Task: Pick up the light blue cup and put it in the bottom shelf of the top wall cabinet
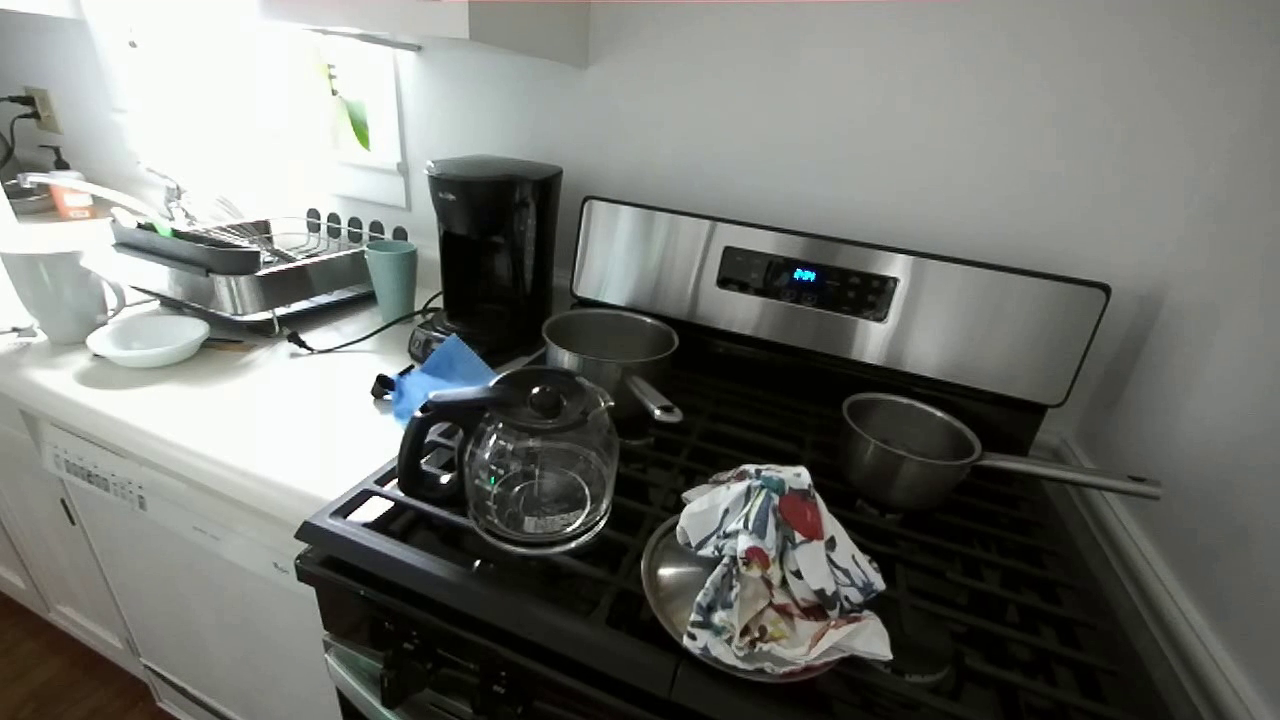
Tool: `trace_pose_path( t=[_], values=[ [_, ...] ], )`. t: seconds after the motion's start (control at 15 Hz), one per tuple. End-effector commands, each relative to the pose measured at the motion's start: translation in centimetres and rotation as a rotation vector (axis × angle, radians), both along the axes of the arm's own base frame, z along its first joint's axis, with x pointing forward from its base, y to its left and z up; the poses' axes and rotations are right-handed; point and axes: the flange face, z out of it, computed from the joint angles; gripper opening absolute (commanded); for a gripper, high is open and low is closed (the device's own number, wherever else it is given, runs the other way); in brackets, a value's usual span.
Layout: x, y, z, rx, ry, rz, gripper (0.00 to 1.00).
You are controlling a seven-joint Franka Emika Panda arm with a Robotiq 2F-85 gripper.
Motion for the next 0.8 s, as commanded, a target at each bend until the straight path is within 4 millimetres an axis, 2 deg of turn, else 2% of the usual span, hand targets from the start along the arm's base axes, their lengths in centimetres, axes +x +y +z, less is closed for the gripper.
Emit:
trace_pose_path(
  t=[0.0, 0.07, 0.13, 0.2, 0.27, 0.47, 0.73],
  values=[
    [0.4, 0.4, 0.8, 0.040, -0.004, -0.024, 0.06],
    [0.5, 0.4, 0.8, 0.048, 0.000, -0.030, 0.04],
    [0.5, 0.5, 0.8, 0.052, 0.005, -0.037, 0.08],
    [0.5, 0.6, 0.9, 0.056, 0.008, -0.043, 0.30],
    [0.6, 0.6, 0.9, 0.060, 0.010, -0.049, 0.33],
    [0.6, 0.8, 1.1, 0.072, 0.011, -0.063, 0.53],
    [0.6, 0.9, 1.9, 0.091, -0.014, -0.078, 0.83]
  ],
)
